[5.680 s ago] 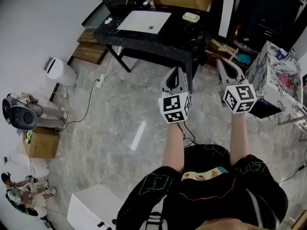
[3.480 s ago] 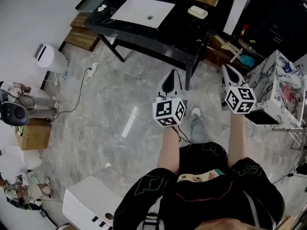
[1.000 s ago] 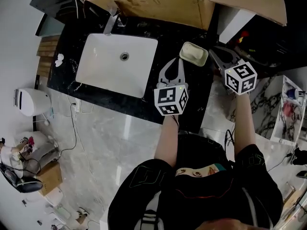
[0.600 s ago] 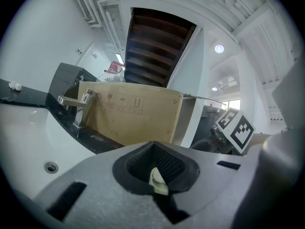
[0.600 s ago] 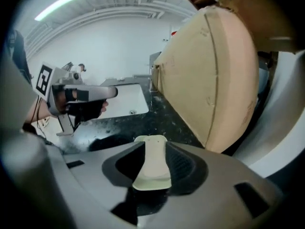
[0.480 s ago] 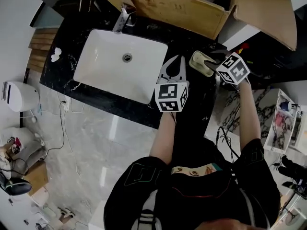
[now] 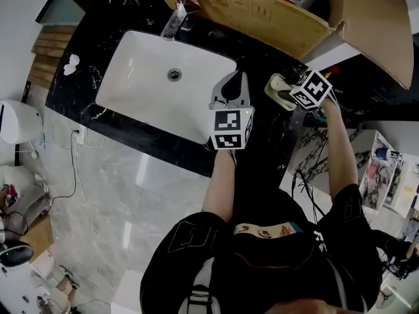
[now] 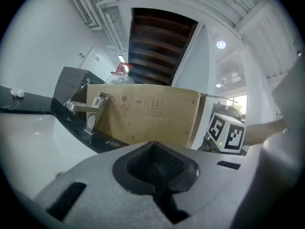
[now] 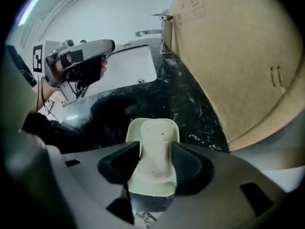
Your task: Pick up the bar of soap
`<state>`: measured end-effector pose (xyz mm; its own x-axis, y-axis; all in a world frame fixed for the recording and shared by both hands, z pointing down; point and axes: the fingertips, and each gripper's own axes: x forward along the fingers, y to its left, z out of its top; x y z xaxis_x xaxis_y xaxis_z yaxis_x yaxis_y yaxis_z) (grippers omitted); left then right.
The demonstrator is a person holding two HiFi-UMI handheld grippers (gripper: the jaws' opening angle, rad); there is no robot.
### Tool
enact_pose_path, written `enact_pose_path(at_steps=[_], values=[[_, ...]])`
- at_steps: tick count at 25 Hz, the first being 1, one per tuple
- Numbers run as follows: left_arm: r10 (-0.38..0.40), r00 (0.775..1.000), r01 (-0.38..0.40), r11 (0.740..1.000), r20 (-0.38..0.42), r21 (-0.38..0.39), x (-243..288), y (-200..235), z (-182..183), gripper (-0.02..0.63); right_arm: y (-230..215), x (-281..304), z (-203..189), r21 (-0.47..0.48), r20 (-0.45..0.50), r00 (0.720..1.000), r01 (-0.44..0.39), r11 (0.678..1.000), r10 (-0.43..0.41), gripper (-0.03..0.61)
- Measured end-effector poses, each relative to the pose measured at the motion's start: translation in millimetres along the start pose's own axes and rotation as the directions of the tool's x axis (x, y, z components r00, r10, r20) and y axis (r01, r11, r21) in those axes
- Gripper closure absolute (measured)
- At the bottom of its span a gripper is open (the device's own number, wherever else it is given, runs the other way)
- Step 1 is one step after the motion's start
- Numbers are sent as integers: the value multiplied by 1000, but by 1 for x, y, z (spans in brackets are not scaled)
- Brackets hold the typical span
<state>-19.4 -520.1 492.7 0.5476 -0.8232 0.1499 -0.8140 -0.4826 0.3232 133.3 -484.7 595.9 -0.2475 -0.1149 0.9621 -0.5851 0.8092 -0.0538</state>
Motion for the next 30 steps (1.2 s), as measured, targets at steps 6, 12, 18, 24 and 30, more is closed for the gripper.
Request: enact_pose_path(at_steps=[6,12,18,24,30], values=[[-9,1000,8,1000,-4,-21,8,3,-5,606,6,11,1,-33,-87,995,-43,999,40,364],[-23,1000,23,999,-12,-29,13,0,-8,606,2,12,-2,-65,-177,984,-13,998,1,365],[-51,999,51,998,-16,-23,16,-12,-9,606,4,13,-1,-76,-182,983,6,997,-20,374],[-46,999,47,999,9,-20,8,-12,0,606,7,10,-6,-19,-87,996,33,999,-35,379],[-10,1000,11,1000,20,-27,-5,0,6,606,6,4,-5,63,25,996,81,995,-83,380]])
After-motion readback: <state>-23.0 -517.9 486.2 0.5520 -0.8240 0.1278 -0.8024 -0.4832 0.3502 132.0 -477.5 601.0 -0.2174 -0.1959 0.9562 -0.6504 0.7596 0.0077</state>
